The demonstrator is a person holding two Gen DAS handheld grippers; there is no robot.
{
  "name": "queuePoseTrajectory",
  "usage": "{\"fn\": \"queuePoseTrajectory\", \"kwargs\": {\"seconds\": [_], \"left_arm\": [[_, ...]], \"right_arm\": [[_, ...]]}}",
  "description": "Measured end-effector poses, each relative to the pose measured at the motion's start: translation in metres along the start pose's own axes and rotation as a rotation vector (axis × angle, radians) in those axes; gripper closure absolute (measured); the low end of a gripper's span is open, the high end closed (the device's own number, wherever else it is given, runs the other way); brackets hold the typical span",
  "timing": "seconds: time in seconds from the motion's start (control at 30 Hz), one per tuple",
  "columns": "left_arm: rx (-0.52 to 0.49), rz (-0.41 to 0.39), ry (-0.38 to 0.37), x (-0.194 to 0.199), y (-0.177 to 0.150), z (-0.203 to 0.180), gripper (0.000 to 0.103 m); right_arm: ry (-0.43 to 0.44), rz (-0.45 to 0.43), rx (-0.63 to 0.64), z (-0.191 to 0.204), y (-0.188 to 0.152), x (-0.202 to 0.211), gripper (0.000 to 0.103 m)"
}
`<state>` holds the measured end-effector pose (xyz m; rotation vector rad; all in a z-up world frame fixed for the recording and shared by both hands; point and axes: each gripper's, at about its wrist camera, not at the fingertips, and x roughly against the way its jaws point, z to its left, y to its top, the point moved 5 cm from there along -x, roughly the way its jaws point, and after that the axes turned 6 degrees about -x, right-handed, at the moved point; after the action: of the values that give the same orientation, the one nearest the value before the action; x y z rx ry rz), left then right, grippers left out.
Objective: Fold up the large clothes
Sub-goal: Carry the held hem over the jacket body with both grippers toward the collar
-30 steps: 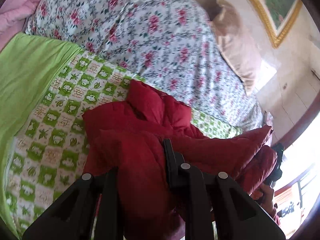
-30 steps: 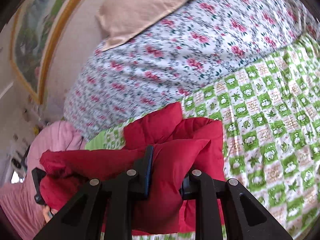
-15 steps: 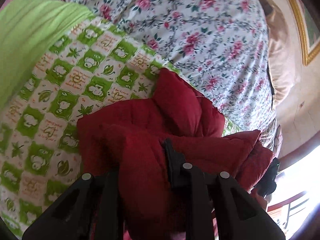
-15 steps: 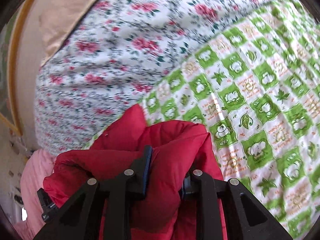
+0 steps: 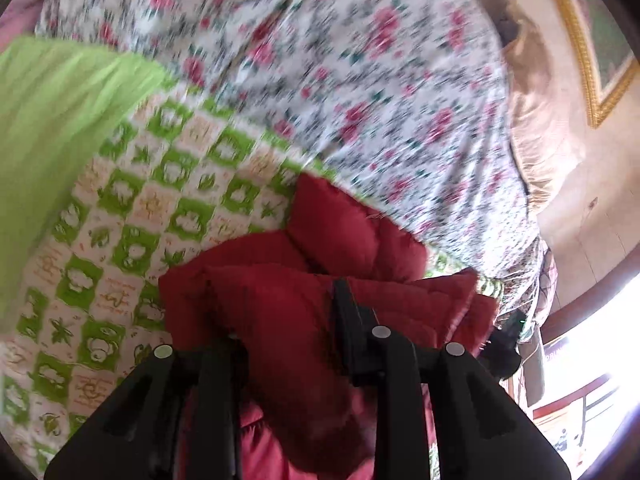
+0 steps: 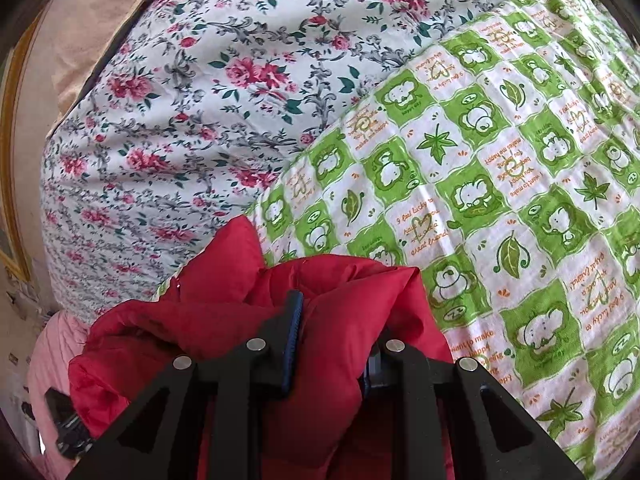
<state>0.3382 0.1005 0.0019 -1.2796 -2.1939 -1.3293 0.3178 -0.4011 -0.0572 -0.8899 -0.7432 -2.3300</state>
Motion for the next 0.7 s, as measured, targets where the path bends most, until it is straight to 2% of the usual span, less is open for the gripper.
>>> {"fn": "queuePoseTrajectory", "kwargs": {"seconds": [0.1,0.17,0.2,0.23,0.27,0.3,0.4,0.5,0.57,0.63,0.7], "left_arm": [[-0.034,-0.041,-0.003,0.023,0.005,-0.015,0.075],[-0.068,-0.093,0.028,0.046,0.006,-0.027,0.072],[-0.075,-0.135,0.032,0.059,0.007,-0.032,0.061],[-0.079,-0.171,0.021,0.07,0.007,-0.036,0.055],[-0.086,-0.218,-0.007,0.083,0.006,-0.043,0.044],[-0.104,-0.241,-0.027,0.091,0.005,-0.052,0.04],[-0.19,-0.175,-0.043,0.078,-0.006,-0.08,0.039],[-0.281,-0.061,-0.066,0.035,-0.03,-0.109,0.039],[-0.324,0.037,-0.072,-0.007,-0.05,-0.125,0.039],[-0.339,0.108,-0.065,-0.04,-0.066,-0.13,0.039],[-0.361,0.162,-0.023,-0.065,-0.08,-0.131,0.039]], "right_arm": [[-0.004,0.001,-0.019,-0.001,0.002,-0.006,0.082],[-0.004,0.001,-0.024,-0.001,0.004,-0.007,0.082],[-0.005,0.001,-0.023,-0.001,0.004,-0.008,0.082],[-0.009,0.001,-0.02,-0.001,0.004,-0.008,0.082],[-0.012,0.0,-0.02,0.0,0.005,-0.01,0.082],[-0.012,0.0,-0.02,0.0,0.006,-0.012,0.082],[-0.012,0.007,-0.014,0.005,0.009,-0.017,0.078],[-0.036,0.009,0.01,0.015,0.011,-0.02,0.073],[-0.051,0.014,0.028,0.022,0.013,-0.021,0.07],[-0.049,0.034,0.023,0.027,0.016,-0.021,0.066],[-0.013,0.067,0.007,0.034,0.023,-0.017,0.059]]}}
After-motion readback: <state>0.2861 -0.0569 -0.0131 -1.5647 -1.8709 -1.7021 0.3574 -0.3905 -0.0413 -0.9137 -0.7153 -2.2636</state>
